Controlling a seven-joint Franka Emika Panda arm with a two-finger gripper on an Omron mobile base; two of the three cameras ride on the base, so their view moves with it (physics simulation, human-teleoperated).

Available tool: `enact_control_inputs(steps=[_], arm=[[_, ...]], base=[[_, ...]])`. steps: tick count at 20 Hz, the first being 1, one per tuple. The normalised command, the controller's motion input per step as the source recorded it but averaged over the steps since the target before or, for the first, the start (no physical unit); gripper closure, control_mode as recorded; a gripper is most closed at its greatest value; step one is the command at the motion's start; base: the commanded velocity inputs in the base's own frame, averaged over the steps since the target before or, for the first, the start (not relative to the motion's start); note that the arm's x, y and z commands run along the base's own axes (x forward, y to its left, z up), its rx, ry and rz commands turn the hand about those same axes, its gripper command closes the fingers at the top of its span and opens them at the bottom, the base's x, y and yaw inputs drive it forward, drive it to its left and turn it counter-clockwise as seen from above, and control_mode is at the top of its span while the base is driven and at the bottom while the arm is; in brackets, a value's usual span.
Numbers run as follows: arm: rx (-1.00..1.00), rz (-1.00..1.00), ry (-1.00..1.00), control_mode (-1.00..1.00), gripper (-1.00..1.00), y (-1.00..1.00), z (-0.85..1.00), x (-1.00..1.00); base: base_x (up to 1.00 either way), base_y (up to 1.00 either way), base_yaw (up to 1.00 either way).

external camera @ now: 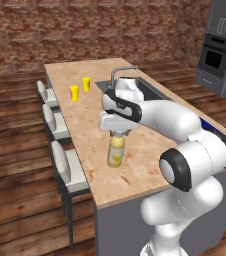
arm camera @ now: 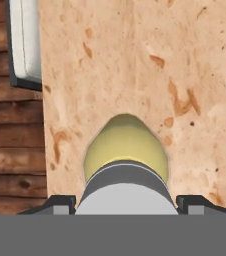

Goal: Place the drinks on the dining counter in a tight cluster.

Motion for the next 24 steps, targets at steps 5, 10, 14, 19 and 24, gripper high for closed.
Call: enact_control_inputs(steps=[5, 10, 14, 19, 24], arm=[[-0.05, 0.0, 0.01, -1.0, 1.0, 0.2, -0.15, 0.0], [-0.01, 0.0, 0.0, -1.0, 1.0, 0.06, -0.3, 0.0], [0.0, 0.0, 0.0, -1.0, 1.0, 0.0, -0.28, 0.0], [0.0, 0.0, 0.0, -1.0, 1.0, 0.0, -0.11, 0.0], [0.0, 0.0, 0.0, -1.0, 1.0, 0.0, 0.0, 0.0]], base=[[0.0, 0.0, 0.0], [0.0, 0.0, 0.0], [0.0, 0.0, 0.0], [0.0, 0.0, 0.0], [0.0, 0.0, 0.0]])
